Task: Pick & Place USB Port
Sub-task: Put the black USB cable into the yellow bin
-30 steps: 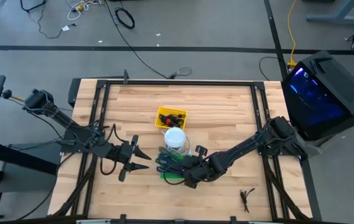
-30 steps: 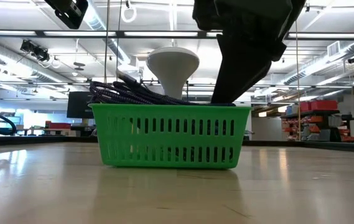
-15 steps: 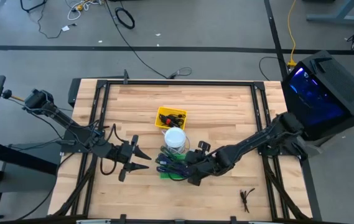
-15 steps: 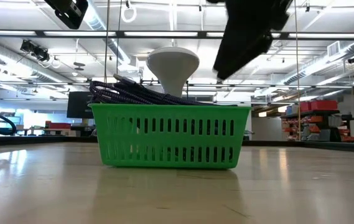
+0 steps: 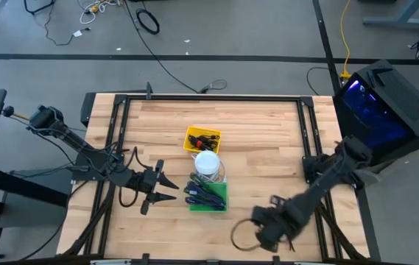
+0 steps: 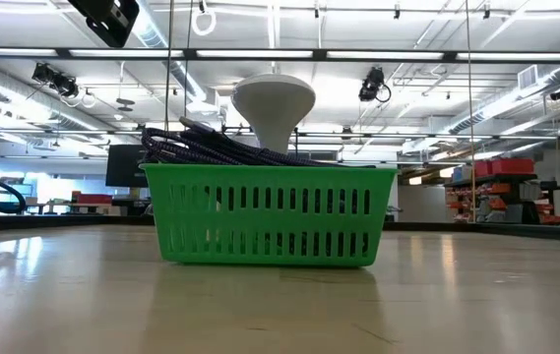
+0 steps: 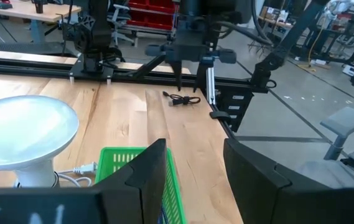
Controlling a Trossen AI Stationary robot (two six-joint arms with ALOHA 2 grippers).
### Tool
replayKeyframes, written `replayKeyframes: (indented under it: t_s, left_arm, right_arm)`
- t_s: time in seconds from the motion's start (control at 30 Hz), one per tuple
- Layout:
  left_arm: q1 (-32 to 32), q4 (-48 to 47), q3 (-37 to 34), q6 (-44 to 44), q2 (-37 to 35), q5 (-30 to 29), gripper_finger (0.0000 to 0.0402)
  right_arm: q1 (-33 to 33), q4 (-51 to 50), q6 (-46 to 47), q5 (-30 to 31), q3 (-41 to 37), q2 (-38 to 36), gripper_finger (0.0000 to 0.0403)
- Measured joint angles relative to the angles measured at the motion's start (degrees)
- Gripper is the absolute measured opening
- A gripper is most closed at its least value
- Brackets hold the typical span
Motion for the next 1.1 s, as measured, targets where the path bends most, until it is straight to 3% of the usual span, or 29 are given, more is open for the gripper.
replayKeyframes:
  t_s: [0.23,0.47,0.83,0.97,1.1]
  left_arm:
    - [0.0,0.02,0.0,-0.02,0.0,0.0,0.0165]
    - [-0.01,-0.22,0.0,-1.19,0.0,0.0,0.0165]
    - [-0.05,-0.35,0.0,-1.54,1.17,0.0,0.0165]
    - [-0.05,-0.39,0.0,-1.56,1.99,0.0,0.0165]
    - [-0.05,-0.35,0.0,-1.56,1.99,0.0,0.0165]
  right_arm:
    - [9.78,-3.77,22.78,1.38,0.0,0.02,0.0151]
    - [16.15,-6.64,41.38,-1.8,-2.71,0.09,0.0151]
    - [17.56,14.79,44.22,-12.91,-17.8,0.15,0.0151]
    - [17.55,15.7,44.58,-16.3,-18.45,0.15,0.0151]
    - [17.39,15.62,42.72,-15.2,-18.45,0.13,0.0151]
